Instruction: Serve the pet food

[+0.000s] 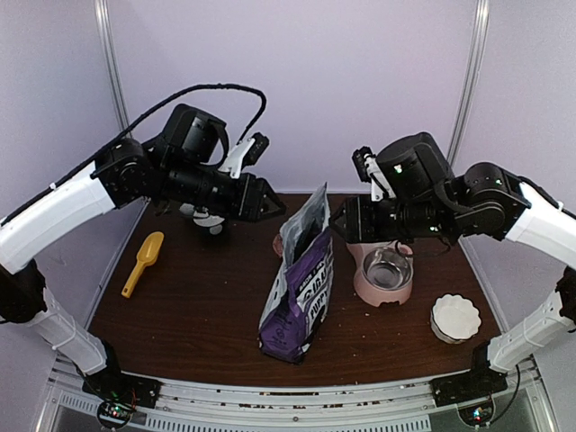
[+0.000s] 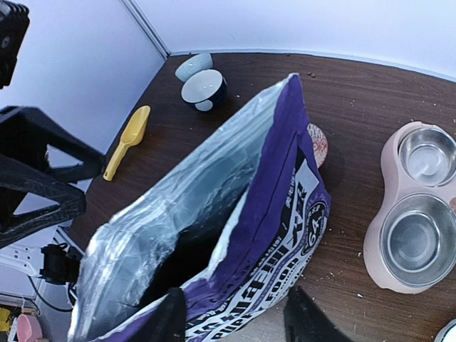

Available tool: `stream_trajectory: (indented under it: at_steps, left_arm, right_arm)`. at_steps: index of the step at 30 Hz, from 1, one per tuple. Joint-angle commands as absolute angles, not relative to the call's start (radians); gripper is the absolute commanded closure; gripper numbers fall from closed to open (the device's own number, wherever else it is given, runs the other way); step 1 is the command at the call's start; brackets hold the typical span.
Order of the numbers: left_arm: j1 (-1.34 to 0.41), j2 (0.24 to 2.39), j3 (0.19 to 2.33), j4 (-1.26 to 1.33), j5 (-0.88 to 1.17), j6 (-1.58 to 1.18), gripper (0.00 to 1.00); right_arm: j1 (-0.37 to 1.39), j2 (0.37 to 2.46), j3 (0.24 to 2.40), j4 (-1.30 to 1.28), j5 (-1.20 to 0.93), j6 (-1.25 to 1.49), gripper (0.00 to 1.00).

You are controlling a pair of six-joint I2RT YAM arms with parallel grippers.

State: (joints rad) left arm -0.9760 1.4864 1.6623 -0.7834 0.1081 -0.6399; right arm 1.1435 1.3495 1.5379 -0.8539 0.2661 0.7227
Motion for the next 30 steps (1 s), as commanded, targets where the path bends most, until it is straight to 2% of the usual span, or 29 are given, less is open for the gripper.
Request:
stream_trajectory:
  at_steps: [1, 2, 5, 11, 15, 19, 22, 25, 30]
  left_arm:
    - [-0.963, 1.535, 1.778, -0.724, 0.198, -0.575, 0.40]
    - [-0.963, 1.551, 1.798, -0.742, 0.201, -0.563, 0.34]
    - [-0.963, 1.612, 1.871, -0.825, 0.191, -0.530, 0.27]
    - [-0.963, 1.690, 1.924, -0.885, 0.214, -0.505, 0.25]
    - [-0.963, 1.695, 1.913, -0.886, 0.206, -0.502, 0.28]
    - [-0.964, 1.697, 1.905, -0.885, 0.204, -0.499, 0.40]
    - [-0.966, 1.697, 1.905, -0.887, 0.200, -0.493, 0.48]
    - [-0.966, 1.697, 1.904, -0.886, 0.197, -0.487, 0.58]
    - [-0.970, 1.700, 1.905, -0.890, 0.193, -0.475, 0.81]
  right_arm:
    - [1.143, 1.295, 1.567, -0.786, 0.237, 0.697, 0.40]
    - [1.143, 1.292, 1.569, -0.789, 0.248, 0.701, 0.36]
    - [1.141, 1.299, 1.570, -0.796, 0.277, 0.720, 0.28]
    - [1.141, 1.368, 1.608, -0.831, 0.315, 0.778, 0.26]
    - [1.141, 1.418, 1.638, -0.840, 0.298, 0.796, 0.27]
    - [1.141, 1.478, 1.683, -0.906, 0.302, 0.804, 0.33]
    - [1.143, 1.498, 1.702, -0.947, 0.322, 0.803, 0.48]
    - [1.144, 1.501, 1.703, -0.958, 0.329, 0.804, 0.58]
    - [1.143, 1.499, 1.703, -0.965, 0.335, 0.805, 0.73]
